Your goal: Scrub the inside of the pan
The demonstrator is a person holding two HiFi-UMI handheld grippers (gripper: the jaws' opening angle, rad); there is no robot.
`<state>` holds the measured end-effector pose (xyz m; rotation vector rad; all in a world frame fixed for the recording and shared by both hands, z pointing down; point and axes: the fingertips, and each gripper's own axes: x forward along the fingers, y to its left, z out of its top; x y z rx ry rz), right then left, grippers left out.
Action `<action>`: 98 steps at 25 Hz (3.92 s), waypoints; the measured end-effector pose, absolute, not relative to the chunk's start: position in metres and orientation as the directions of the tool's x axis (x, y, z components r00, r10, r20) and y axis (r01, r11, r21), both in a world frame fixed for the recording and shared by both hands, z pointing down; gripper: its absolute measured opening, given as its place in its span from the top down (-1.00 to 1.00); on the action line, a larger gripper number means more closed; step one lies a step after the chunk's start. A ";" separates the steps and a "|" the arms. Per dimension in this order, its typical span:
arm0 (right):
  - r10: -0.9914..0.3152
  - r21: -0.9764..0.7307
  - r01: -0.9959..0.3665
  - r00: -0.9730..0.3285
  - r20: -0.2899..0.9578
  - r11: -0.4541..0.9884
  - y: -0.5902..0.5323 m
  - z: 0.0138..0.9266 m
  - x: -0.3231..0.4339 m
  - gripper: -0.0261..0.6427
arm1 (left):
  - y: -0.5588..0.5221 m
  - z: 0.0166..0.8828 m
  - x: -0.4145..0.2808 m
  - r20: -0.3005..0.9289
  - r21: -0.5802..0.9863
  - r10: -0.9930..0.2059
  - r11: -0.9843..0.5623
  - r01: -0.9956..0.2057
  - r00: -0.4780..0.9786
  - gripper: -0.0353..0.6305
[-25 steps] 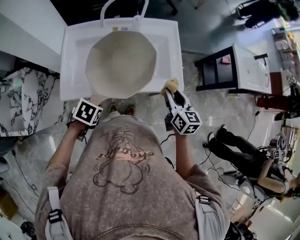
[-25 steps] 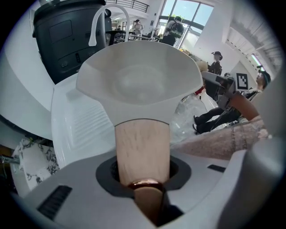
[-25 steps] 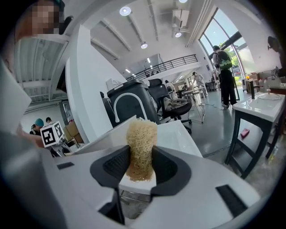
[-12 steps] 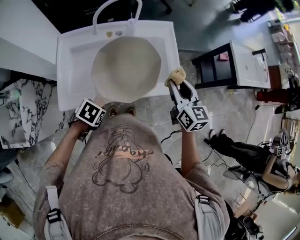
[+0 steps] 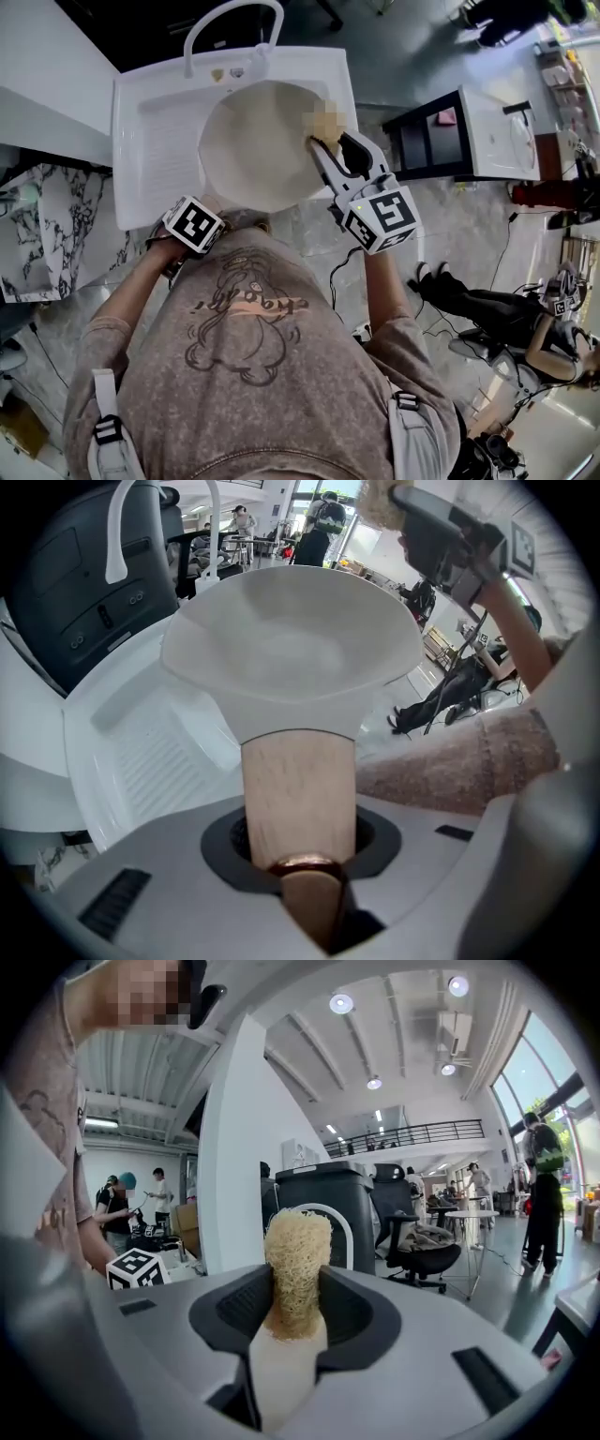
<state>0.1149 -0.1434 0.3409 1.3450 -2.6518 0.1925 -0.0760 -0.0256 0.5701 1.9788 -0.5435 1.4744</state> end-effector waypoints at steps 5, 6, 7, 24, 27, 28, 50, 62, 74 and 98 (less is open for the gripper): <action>-0.717 -0.010 -0.756 -0.626 0.306 0.655 -0.163 0.365 0.075 0.44 | -0.026 0.575 -0.065 0.949 0.241 0.050 -0.750 -0.615 0.312 0.55; -0.703 -0.004 -0.745 -0.630 0.329 0.667 -0.166 0.374 0.067 0.44 | -0.025 0.575 -0.063 0.948 0.244 0.054 -0.754 -0.610 0.313 0.55; -0.689 0.001 -0.735 -0.634 0.352 0.678 -0.168 0.383 0.060 0.44 | -0.024 0.574 -0.061 0.947 0.248 0.059 -0.756 -0.605 0.315 0.55; -0.453 0.013 -0.605 -0.582 0.675 0.796 -0.167 0.516 0.000 0.44 | -0.003 0.577 -0.041 0.940 0.273 0.098 -0.792 -0.547 0.328 0.54; -0.377 0.006 -0.572 -0.533 0.757 0.820 -0.153 0.537 -0.004 0.44 | -0.001 0.575 -0.041 0.936 0.279 0.096 -0.787 -0.550 0.338 0.54; -0.361 0.009 -0.562 -0.519 0.775 0.827 -0.149 0.542 -0.005 0.44 | 0.001 0.574 -0.041 0.936 0.281 0.096 -0.786 -0.551 0.340 0.54; -0.454 0.209 -0.528 -0.392 0.800 0.823 -0.174 0.569 -0.002 0.44 | 0.017 0.572 -0.041 0.938 0.268 0.091 -0.804 -0.531 0.334 0.54; -0.535 0.317 -0.562 -0.277 0.798 0.764 -0.215 0.569 0.036 0.45 | 0.016 0.571 -0.041 0.935 0.281 0.101 -0.798 -0.534 0.341 0.54; -0.581 0.399 -0.588 -0.152 0.799 0.703 -0.240 0.547 0.093 0.45 | 0.017 0.573 -0.043 0.934 0.284 0.104 -0.797 -0.533 0.342 0.53; -0.451 0.355 -0.525 -0.064 0.890 0.774 -0.208 0.548 0.162 0.45 | 0.016 0.574 -0.038 0.924 0.314 0.121 -0.784 -0.536 0.363 0.51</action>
